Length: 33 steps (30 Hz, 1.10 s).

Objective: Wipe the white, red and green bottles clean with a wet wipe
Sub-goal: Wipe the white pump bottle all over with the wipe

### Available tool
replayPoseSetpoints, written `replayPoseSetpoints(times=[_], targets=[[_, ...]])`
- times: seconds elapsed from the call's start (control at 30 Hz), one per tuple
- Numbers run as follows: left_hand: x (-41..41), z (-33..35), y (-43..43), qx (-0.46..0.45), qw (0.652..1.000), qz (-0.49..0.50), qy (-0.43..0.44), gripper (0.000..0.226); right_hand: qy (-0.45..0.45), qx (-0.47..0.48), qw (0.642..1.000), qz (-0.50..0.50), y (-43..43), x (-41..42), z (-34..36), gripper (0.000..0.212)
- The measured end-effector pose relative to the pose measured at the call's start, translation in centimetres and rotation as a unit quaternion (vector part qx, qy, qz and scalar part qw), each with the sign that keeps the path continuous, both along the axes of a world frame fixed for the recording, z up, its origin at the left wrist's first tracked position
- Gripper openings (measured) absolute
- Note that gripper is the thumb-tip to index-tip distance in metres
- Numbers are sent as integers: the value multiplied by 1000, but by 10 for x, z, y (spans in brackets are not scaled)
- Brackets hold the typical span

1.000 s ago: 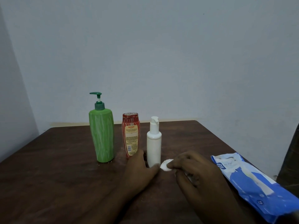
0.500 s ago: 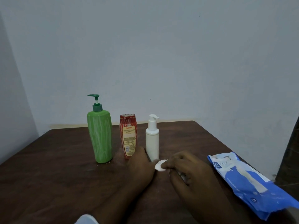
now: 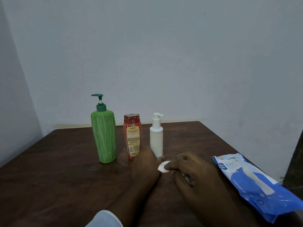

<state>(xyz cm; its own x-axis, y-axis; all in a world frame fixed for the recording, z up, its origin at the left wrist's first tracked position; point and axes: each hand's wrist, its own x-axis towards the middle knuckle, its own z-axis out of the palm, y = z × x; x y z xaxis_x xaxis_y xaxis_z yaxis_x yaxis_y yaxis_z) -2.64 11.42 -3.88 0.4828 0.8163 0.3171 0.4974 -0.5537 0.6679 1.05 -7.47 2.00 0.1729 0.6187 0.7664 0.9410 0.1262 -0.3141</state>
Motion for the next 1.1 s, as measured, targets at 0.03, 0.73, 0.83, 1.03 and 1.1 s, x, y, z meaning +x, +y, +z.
replayPoseSetpoints(times=[0.03, 0.73, 0.83, 1.03, 1.1], targets=[[0, 0, 0, -1, 1000, 3, -1, 50, -3, 0, 1000, 1, 0, 0, 0, 23], [7, -10, 4, 13, 1000, -17, -15, 46, 14, -3, 1000, -2, -8, -7, 3, 23], [5, -8, 1, -1, 999, -34, -2, 46, 11, -5, 1000, -4, -9, -7, 4, 23], [3, -10, -1, 74, 997, -12, -6, 37, 8, -4, 1000, -16, -10, -4, 3, 23], [3, -6, 0, 19, 1000, -5, 19, 44, 11, -3, 1000, -20, -5, -3, 0, 23]])
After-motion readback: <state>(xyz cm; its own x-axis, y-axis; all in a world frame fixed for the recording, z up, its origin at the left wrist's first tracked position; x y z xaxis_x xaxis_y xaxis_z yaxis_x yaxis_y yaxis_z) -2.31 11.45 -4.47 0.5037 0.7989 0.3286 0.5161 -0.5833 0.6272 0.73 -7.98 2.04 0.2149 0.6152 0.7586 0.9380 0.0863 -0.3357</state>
